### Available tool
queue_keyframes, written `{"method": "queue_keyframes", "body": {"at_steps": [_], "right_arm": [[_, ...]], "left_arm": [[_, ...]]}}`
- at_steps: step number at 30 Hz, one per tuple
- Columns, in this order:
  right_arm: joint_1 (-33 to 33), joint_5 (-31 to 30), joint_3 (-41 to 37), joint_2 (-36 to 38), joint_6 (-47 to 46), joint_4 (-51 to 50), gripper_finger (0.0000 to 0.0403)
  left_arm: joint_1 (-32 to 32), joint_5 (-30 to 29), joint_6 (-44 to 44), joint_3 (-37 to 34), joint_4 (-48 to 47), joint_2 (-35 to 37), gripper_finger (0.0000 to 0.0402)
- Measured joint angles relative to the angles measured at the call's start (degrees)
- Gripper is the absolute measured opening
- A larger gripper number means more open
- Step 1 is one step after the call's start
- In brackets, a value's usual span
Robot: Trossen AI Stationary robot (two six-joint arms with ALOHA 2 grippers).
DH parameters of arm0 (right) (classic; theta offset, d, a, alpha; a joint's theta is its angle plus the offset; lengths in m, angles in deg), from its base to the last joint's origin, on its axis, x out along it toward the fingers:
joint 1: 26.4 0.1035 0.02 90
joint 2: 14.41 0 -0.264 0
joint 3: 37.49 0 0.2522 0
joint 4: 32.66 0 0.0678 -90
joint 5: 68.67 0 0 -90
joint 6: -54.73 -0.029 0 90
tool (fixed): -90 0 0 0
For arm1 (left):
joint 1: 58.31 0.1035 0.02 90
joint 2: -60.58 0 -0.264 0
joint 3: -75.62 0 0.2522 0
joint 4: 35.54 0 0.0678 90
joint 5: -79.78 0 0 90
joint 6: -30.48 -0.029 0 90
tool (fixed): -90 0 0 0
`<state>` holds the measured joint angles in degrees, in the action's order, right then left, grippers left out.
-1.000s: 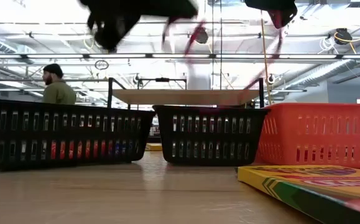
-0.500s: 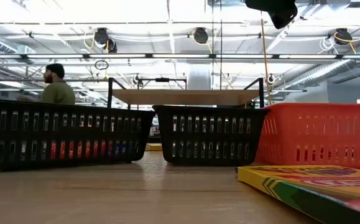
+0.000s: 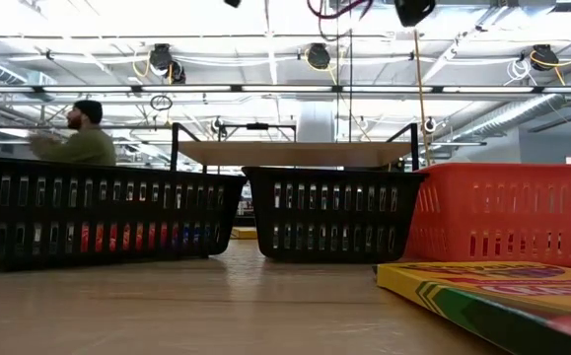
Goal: Pick & Place Office Desk Supplies
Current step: Put the red rubber band into the orange bin
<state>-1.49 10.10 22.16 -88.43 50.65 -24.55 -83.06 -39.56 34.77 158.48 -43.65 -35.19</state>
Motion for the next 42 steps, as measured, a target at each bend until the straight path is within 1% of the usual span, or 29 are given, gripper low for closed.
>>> {"method": "queue_keyframes", "body": {"at_steps": [3,7,11,13,14,16,18,20,21,22,26,30,32,36,39,42], "right_arm": [[-1.96,0.87,0.02,0.04,-0.91,-0.51,0.0221],[-3.77,0.87,0.00,-0.01,-2.35,-1.80,0.0221],[-5.05,0.87,0.00,-0.79,-4.56,-2.91,0.0219],[-5.37,0.84,0.00,-1.02,-4.71,-4.22,0.0208],[-5.47,0.81,0.00,-1.00,-4.97,-4.22,0.0197],[-5.80,0.71,0.02,-0.84,-5.67,-4.34,0.0161],[-5.83,0.73,0.02,-0.91,-5.14,-5.26,0.0108],[-5.69,0.76,0.00,-0.51,-3.08,-5.40,0.0042],[-5.44,0.71,0.02,-0.31,-2.04,-4.98,0.0022],[-5.24,0.59,0.04,-0.23,-1.55,-4.62,0.0013],[-4.92,0.82,0.04,-0.38,-2.47,-5.69,0.0004],[-4.97,0.50,0.04,1.57,-4.00,-9.16,0.0003],[-4.59,-0.47,0.04,3.16,-4.27,-12.00,0.0002],[-2.51,-5.48,0.04,6.36,-5.66,-16.31,0.0002],[-0.81,-6.48,0.04,7.69,-7.74,-18.82,0.0001],[0.91,-6.50,0.04,8.21,-13.30,-22.91,0.0001]], "left_arm": [[1.99,2.42,-2.86,0.00,2.25,0.00,0.0000],[3.77,5.67,-4.03,0.00,3.67,0.00,0.0000],[4.47,6.64,-4.19,0.00,3.65,0.00,0.0000],[4.50,6.63,-4.19,0.00,3.65,0.00,0.0000],[4.50,6.63,-4.19,0.00,3.65,0.00,0.0000],[4.50,6.63,-4.29,0.00,3.62,0.00,0.0000],[4.50,6.63,-4.97,0.00,3.60,0.00,0.0000],[4.50,6.62,-5.47,0.00,3.65,0.00,0.0000],[4.50,6.61,-5.52,0.00,3.63,0.00,0.0000],[4.50,6.58,-5.54,0.00,3.64,0.00,0.0000],[4.50,6.46,-6.52,0.00,4.15,0.00,0.0002],[4.48,8.26,-10.04,0.00,4.08,0.00,0.0021],[4.48,9.94,-9.64,0.00,4.06,0.00,0.0037],[4.62,11.39,-8.22,0.00,4.00,0.00,0.0078],[4.70,11.31,-8.19,-0.02,3.07,0.25,0.0112],[4.72,11.11,-8.04,-0.02,3.05,0.36,0.0144]]}}
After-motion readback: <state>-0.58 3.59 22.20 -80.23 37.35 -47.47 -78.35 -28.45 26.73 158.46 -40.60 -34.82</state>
